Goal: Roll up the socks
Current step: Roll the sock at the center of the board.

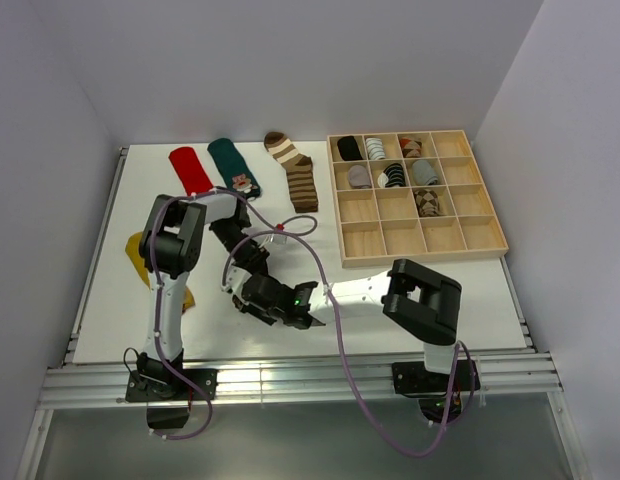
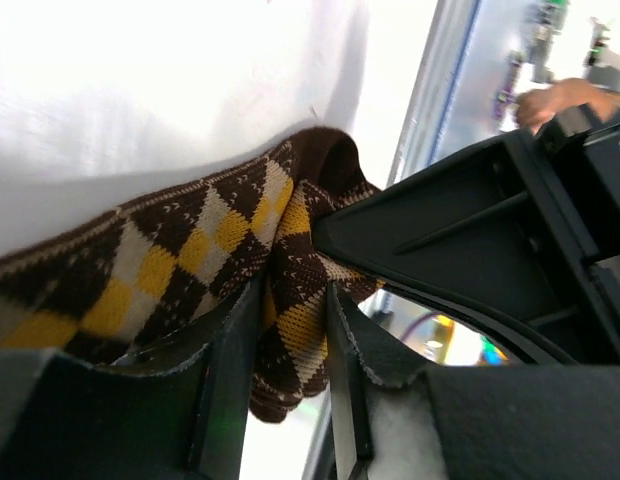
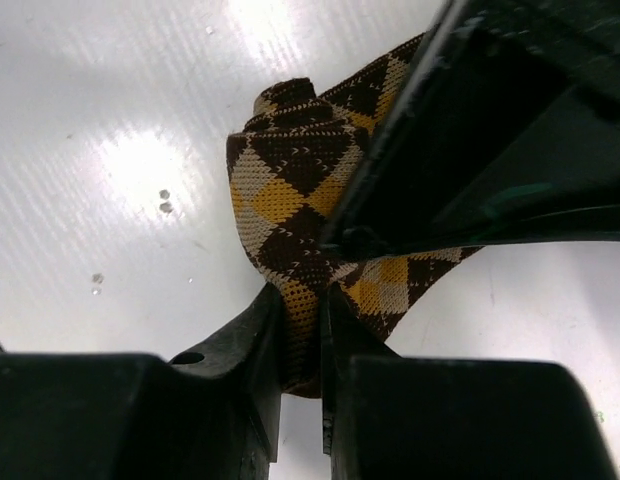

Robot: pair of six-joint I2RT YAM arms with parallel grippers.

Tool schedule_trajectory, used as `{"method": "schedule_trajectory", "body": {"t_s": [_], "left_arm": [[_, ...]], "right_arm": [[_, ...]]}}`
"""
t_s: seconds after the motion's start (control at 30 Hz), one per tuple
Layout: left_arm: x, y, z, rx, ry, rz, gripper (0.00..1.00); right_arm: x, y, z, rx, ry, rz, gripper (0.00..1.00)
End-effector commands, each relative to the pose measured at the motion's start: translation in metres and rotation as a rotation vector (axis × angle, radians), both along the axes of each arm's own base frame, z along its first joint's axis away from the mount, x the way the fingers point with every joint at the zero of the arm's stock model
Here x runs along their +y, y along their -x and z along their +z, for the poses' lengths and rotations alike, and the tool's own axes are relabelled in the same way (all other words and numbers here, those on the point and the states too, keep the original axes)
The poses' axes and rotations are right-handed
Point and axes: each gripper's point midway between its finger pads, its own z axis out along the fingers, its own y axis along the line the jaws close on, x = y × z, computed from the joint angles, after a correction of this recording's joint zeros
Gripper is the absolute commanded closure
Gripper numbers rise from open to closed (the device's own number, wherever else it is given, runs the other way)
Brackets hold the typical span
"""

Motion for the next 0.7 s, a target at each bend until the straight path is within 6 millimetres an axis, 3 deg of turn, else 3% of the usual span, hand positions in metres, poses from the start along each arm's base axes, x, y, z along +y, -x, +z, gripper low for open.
{"method": "schedule_trajectory", "body": {"t_s": [0.0, 0.07, 0.23, 0.3, 0.67], "left_arm": [[-0.015, -0.042, 0.017, -0.23, 0.086, 0.012, 0.62], [-0.016, -0.048, 0.025, -0.25, 0.083, 0.033, 0.62], [-0.009, -0.087, 0.04, -0.353, 0.049, 0.151, 0.65], [0.001, -0.106, 0.03, -0.421, -0.003, 0.188, 0.67], [0.018, -0.124, -0.029, -0.423, -0.223, 0.219, 0.78]], "right_arm": [[-0.011, -0.003, -0.019, 0.021, 0.033, -0.038, 0.96], [-0.013, -0.005, -0.017, 0.013, 0.034, -0.047, 0.97], [-0.031, -0.004, -0.022, 0.039, 0.06, -0.088, 0.98], [-0.034, -0.005, -0.022, 0.043, 0.066, -0.094, 0.98], [-0.045, -0.006, -0.018, 0.078, 0.093, -0.083, 1.0]]}}
